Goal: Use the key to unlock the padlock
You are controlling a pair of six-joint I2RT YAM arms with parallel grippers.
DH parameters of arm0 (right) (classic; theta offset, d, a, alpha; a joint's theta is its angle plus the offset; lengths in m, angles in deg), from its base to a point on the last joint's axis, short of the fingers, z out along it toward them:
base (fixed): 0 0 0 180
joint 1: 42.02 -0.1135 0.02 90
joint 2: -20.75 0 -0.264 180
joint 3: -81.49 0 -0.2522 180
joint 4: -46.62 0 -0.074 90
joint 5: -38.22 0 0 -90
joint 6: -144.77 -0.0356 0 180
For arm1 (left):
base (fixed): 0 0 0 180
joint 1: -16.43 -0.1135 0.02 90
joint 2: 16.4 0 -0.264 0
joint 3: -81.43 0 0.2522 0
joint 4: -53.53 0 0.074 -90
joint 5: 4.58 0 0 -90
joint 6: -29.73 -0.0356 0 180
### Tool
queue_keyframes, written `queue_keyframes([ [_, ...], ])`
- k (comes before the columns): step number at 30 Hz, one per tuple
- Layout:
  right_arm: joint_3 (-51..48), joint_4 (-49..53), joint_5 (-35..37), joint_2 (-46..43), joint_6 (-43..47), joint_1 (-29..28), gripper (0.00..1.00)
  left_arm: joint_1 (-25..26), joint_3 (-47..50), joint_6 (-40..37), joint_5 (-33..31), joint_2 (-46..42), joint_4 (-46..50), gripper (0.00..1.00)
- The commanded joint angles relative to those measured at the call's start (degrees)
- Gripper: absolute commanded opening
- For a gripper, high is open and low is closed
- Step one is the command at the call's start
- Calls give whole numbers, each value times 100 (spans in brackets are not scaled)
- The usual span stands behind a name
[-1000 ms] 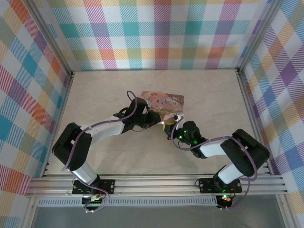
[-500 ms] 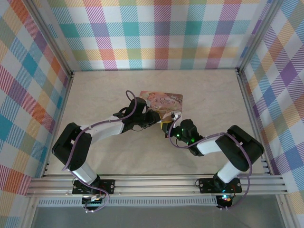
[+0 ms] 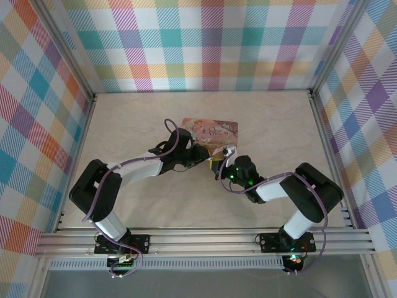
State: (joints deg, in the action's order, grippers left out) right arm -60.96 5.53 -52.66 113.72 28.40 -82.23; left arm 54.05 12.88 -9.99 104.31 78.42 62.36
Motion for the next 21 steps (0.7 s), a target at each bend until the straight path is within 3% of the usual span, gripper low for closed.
queue_keyframes([
  [1,9,-504,-100,138,-68,-75,0,44,72,182,358,204,-471,14],
  [14,-113,-853,-135,729,-320,-71,0,51,209,377,409,707,-875,14],
  [21,-232,-1024,-4,937,-652,-93,0,-51,250,287,345,684,-940,22],
])
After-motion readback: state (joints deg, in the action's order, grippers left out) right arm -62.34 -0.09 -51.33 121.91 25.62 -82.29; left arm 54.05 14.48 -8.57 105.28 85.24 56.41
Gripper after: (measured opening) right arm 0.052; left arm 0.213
